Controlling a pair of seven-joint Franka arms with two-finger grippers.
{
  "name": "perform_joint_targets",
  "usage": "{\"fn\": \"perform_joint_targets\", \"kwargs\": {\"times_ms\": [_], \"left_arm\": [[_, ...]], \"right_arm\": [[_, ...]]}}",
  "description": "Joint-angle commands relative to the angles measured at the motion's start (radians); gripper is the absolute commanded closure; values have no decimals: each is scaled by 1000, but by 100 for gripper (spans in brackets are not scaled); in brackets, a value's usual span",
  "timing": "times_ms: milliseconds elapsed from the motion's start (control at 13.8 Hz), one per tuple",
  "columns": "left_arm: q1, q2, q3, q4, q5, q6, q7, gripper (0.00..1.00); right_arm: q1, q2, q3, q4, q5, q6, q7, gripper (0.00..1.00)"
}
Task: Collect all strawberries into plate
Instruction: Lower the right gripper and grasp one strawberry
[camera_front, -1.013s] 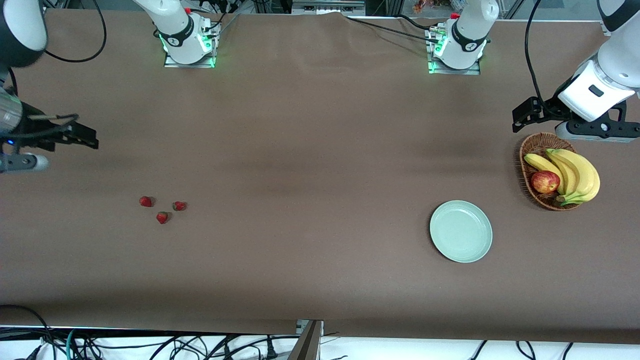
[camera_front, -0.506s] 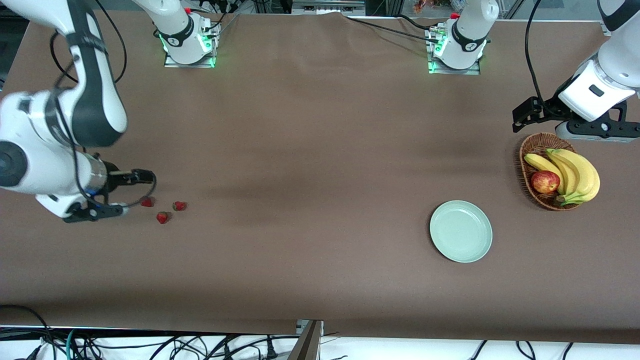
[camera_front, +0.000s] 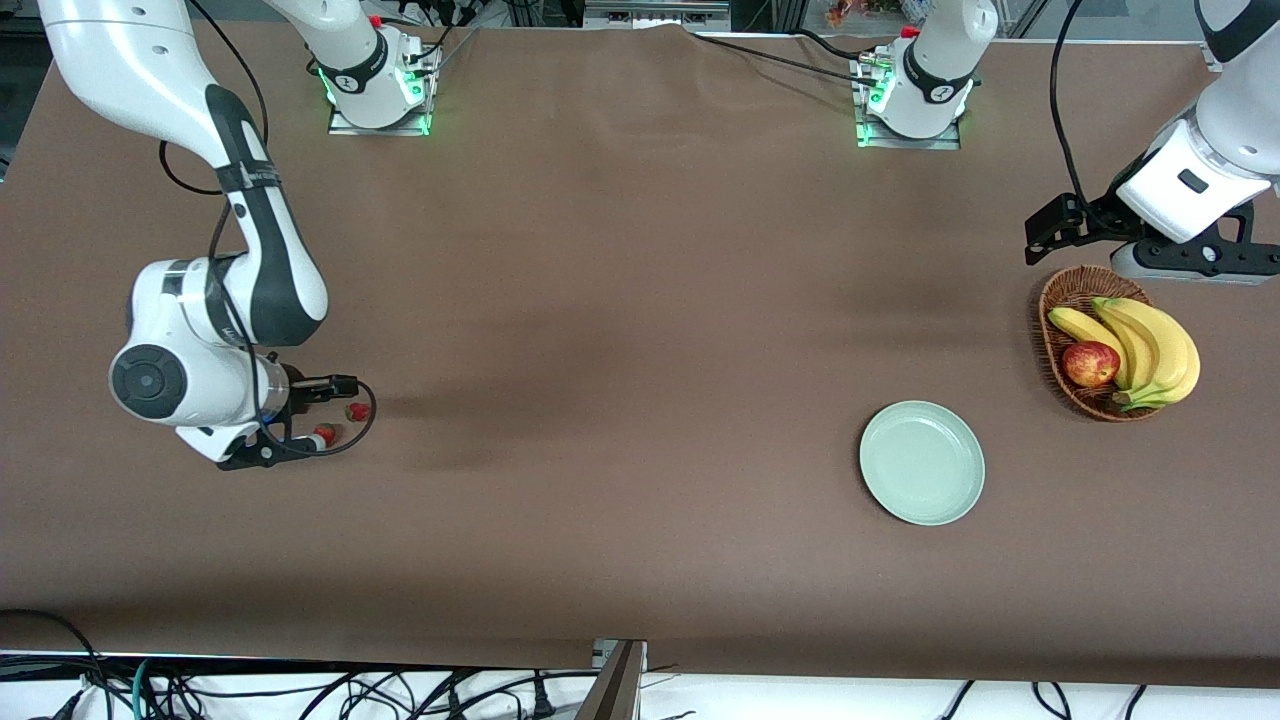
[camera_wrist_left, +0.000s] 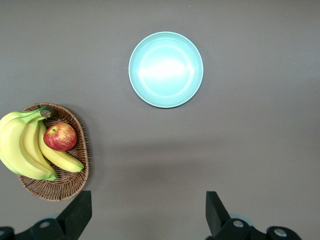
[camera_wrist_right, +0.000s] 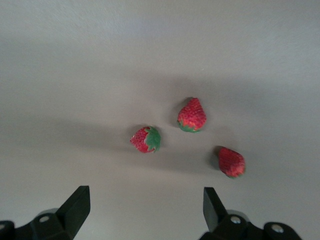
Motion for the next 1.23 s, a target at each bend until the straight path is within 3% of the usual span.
{"fn": "perform_joint_targets", "kwargs": {"times_ms": [0,434,1013,1157], "left_arm": [[-5,7,1,25,18,-23,5,0],[-5,7,1,25,18,-23,5,0],[-4,7,1,23,18,-23,9,0],[-4,7,1,23,18,-23,9,0]], "right_arm": [[0,-35,1,-114,23,115,12,0],[-3,-29,-1,-240,27,362,11,0],[-8,8,1,-240,42,439,12,3],[-6,8,1,-240,42,445,12,25]]}}
